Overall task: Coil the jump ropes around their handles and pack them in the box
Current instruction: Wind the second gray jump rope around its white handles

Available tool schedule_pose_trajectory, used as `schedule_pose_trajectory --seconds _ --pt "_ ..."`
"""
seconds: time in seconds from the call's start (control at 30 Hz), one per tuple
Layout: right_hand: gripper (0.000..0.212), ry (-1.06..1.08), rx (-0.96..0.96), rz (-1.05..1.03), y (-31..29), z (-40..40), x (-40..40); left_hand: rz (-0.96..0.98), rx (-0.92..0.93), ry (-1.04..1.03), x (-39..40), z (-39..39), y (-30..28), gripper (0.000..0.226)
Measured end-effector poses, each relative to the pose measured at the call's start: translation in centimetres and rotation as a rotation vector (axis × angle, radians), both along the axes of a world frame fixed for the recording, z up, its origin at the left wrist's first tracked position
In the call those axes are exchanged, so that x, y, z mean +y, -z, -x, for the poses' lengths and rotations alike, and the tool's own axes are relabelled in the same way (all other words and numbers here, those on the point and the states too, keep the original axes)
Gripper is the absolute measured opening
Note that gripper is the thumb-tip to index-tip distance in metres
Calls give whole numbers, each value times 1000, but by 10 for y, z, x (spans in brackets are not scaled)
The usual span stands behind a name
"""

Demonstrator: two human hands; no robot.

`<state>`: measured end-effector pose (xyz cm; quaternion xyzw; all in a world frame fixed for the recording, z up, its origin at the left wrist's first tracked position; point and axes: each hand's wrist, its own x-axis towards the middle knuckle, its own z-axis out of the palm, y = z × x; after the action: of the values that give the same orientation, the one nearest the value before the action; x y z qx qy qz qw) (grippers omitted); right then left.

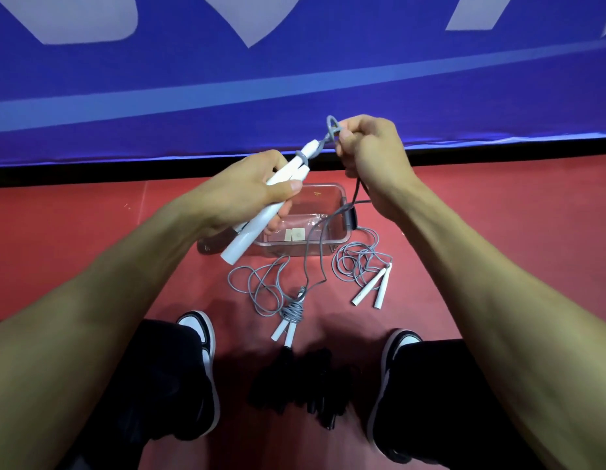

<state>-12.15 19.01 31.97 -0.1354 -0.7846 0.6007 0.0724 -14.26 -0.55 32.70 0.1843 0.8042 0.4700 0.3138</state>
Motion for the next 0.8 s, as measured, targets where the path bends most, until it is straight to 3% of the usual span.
schedule_pose_trajectory --seconds 0.07,0.2,0.33,0.6,0.8 --pt "14 -46 -39 64 -7 -2 2 37 44 -29 -1 0 2 17" --pt "42 -145 14 -86 -8 -11 -2 78 124 -29 0 -2 0 20" --pt "32 -76 116 -40 -3 -7 -8 59 94 14 0 -6 -1 18" --pt "39 133 143 -35 3 -1 -2 -13 22 50 5 -10 4 20" --pt "28 327 192 -57 6 3 7 -28 111 140 1 2 11 21"
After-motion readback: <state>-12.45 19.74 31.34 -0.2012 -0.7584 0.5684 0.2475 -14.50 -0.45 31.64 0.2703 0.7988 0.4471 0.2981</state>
